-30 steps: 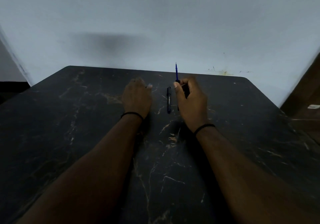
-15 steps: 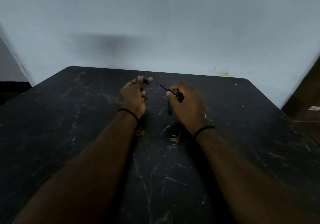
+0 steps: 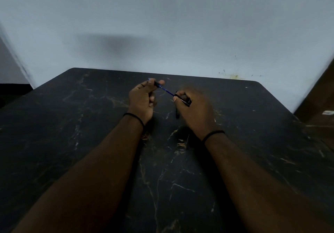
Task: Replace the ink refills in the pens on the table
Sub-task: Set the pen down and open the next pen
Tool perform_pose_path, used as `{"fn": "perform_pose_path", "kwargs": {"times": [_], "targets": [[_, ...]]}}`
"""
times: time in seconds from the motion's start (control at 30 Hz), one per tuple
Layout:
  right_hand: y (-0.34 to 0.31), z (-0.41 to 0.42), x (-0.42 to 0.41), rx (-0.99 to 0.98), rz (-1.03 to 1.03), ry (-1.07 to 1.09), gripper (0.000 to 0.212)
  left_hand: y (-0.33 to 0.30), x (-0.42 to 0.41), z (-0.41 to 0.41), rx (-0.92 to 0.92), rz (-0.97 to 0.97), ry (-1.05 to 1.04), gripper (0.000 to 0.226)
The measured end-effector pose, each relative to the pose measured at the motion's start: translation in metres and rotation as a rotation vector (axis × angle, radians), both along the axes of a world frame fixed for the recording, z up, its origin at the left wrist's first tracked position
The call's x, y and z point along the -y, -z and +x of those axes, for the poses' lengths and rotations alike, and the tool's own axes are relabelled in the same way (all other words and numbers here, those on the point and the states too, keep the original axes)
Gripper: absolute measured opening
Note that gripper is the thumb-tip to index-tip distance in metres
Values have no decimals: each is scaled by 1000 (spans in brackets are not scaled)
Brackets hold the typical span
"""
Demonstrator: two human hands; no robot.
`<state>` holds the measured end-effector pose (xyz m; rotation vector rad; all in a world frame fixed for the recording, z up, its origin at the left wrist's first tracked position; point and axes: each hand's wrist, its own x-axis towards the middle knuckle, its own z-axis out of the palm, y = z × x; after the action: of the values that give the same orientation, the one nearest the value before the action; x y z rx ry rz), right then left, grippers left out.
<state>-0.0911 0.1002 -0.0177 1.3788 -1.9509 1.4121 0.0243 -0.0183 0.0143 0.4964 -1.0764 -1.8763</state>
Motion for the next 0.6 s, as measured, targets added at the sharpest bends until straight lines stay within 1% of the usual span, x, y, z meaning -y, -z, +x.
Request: {"fn": "perform_pose_path", "kwargs": {"times": [0.23,0.43,0.6], "targets": [[-1,0,0,-26,9,-4,10,3,-1,-1,36,-117,59,12],[-1,1,-1,-13,-12,-5,16,5,-4,-6,78,-152,103,11],[-2,3,0,67,21,1,16,8,-5,-9,93,-145,151,9]]}}
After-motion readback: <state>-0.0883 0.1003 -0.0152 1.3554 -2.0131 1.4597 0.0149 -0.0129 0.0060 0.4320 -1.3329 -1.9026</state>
